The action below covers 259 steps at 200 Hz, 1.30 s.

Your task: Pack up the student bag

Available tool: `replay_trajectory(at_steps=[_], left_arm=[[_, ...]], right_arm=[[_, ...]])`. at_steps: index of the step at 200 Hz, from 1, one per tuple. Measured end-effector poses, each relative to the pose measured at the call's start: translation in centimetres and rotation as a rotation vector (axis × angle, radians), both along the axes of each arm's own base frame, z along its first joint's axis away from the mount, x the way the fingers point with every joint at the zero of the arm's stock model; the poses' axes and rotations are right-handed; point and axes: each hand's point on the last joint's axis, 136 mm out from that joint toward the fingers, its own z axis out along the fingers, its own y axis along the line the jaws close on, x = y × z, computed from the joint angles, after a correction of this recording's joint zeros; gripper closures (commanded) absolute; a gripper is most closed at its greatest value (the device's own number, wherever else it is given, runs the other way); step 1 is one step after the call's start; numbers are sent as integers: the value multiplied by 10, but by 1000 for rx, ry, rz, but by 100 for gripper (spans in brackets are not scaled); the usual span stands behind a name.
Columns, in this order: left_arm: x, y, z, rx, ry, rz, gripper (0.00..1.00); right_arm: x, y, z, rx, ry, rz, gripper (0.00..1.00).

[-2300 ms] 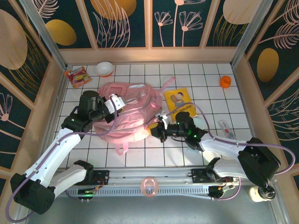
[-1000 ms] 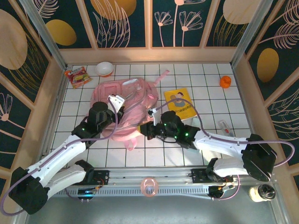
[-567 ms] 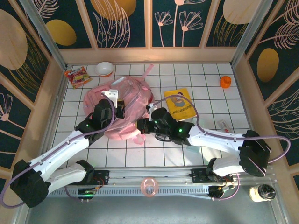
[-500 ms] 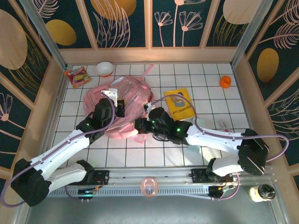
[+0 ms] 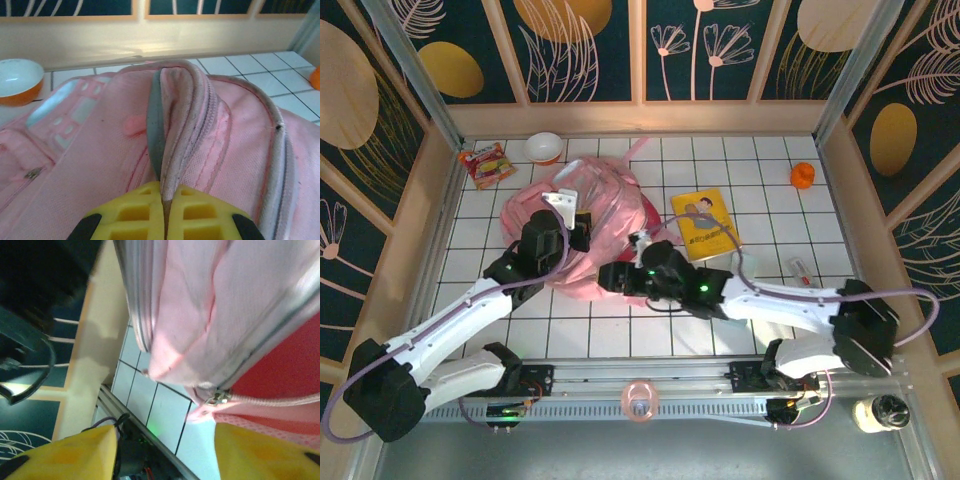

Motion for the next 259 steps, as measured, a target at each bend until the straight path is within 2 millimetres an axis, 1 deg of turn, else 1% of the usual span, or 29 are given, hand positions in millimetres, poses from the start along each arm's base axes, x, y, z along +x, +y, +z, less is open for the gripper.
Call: replay_trajectory(at_steps=[8, 20, 34, 42, 62, 88, 99, 105, 109, 123, 131, 150, 158, 169, 178, 196, 203, 217, 231, 259], left_arm=[[-2, -4, 0, 9, -5, -31, 100], [-5, -10, 1, 19, -11, -80, 100], [-10, -17, 0, 26, -13, -132, 100], [-12, -21, 0, 27, -14, -159, 100], [-17, -28, 1, 27, -16, -214, 100], [-24, -36, 2, 19, -18, -280, 100], [-27, -40, 2, 16, -18, -309, 100], [-29, -42, 2, 14, -17, -323, 100], [-30, -42, 2, 12, -16, -330, 100], [-31, -44, 2, 11, -16, -342, 100], [-31, -44, 2, 12, -15, -340, 100], [-29, -40, -1, 16, 0, -314, 88], [-29, -38, -2, 9, 17, -297, 80], [-28, -37, 3, -1, 33, -282, 70], [-28, -37, 12, -27, 39, -272, 65], [-30, -35, 42, -94, 27, -254, 60], [-33, -33, 52, -121, 26, -248, 57], [-42, -29, 64, -165, 37, -241, 55], [-51, -24, 66, -193, 70, -239, 55], [-69, -18, 54, -209, 166, -240, 55]], right_arm=[[7, -12, 7, 40, 2, -36, 30], [18, -29, 12, 98, 21, -94, 21], [27, -45, 10, 142, 37, -152, 18], [29, -50, 6, 153, 51, -169, 17], [30, -52, 1, 166, 83, -188, 16], [35, -49, 5, 204, 101, -203, 16], [39, -48, 5, 219, 103, -212, 20], [42, -47, 4, 227, 105, -216, 25], [45, -46, 4, 230, 103, -218, 30], [51, -42, 1, 230, 99, -223, 54], [54, -39, 1, 232, 100, -225, 64], [58, -31, 10, 257, 76, -215, 82], [58, -29, 14, 273, 70, -213, 88], [59, -27, 16, 281, 58, -209, 92], [60, -26, 16, 287, 60, -212, 94], [63, -25, 14, 288, 56, -219, 95], [63, -24, 13, 290, 53, -222, 96], [64, -22, 13, 295, 47, -229, 96], [65, -20, 13, 302, 41, -238, 96], [67, -18, 11, 306, 31, -254, 97]])
